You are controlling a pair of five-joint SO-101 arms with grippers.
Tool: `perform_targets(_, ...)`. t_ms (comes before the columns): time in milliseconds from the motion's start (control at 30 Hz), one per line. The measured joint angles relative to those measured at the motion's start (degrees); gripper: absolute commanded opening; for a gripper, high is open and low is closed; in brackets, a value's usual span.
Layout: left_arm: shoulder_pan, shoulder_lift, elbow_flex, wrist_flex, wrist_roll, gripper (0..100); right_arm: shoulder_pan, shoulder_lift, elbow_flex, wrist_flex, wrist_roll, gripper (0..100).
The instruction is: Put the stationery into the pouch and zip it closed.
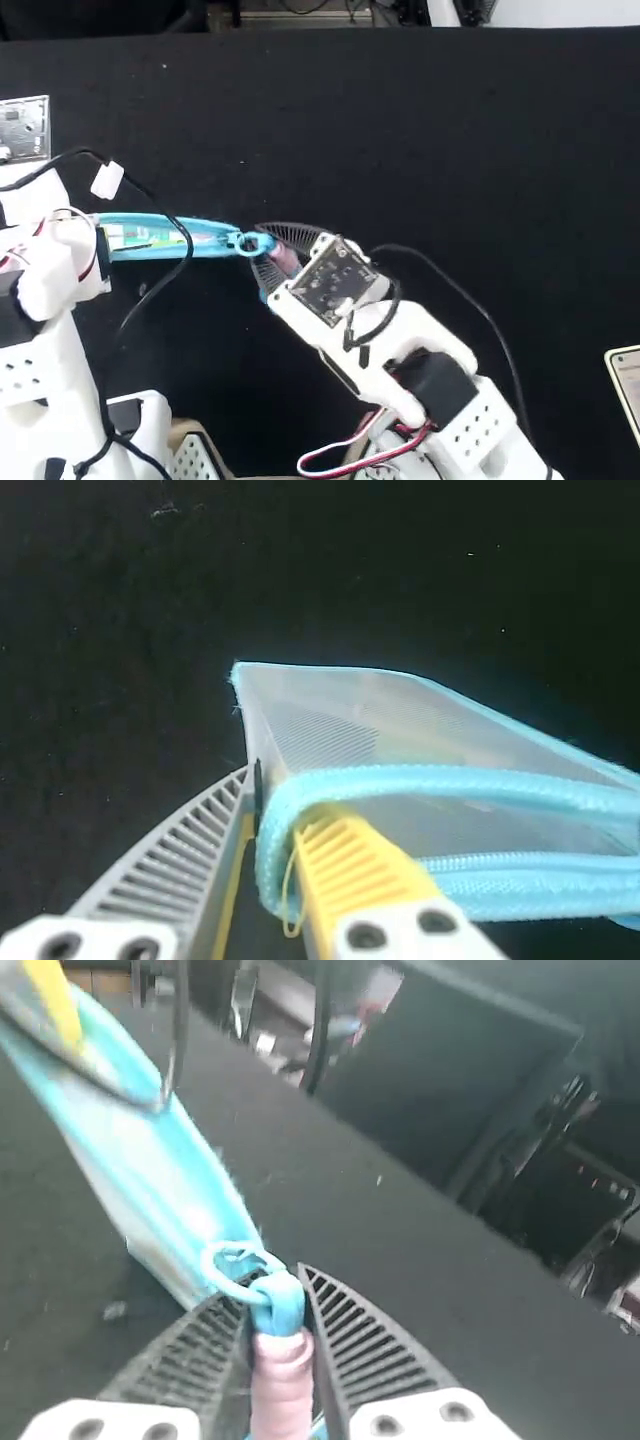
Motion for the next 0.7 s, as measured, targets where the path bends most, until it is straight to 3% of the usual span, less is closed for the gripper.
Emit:
perform_targets(167,-0.09,-0.09,0.0,0.0,1.67,16,0.18,11.34,-11.52,-0.18,0.09,1.0)
perform_targets(333,-0.18,0.0,-1.76,0.35,6.51,16,0.26,24.53,-27.43,5.71,0.44,1.0)
perform_targets(500,-0.18,0.0,-7.56,0.35,8.0,16,0.35,37.19,-42.11,12.13,6.15,1.0)
perform_targets(700,-0.09,-0.88,-13.01,0.53,7.74,16,0.35,42.37,-49.58,17.41,8.09,1.1)
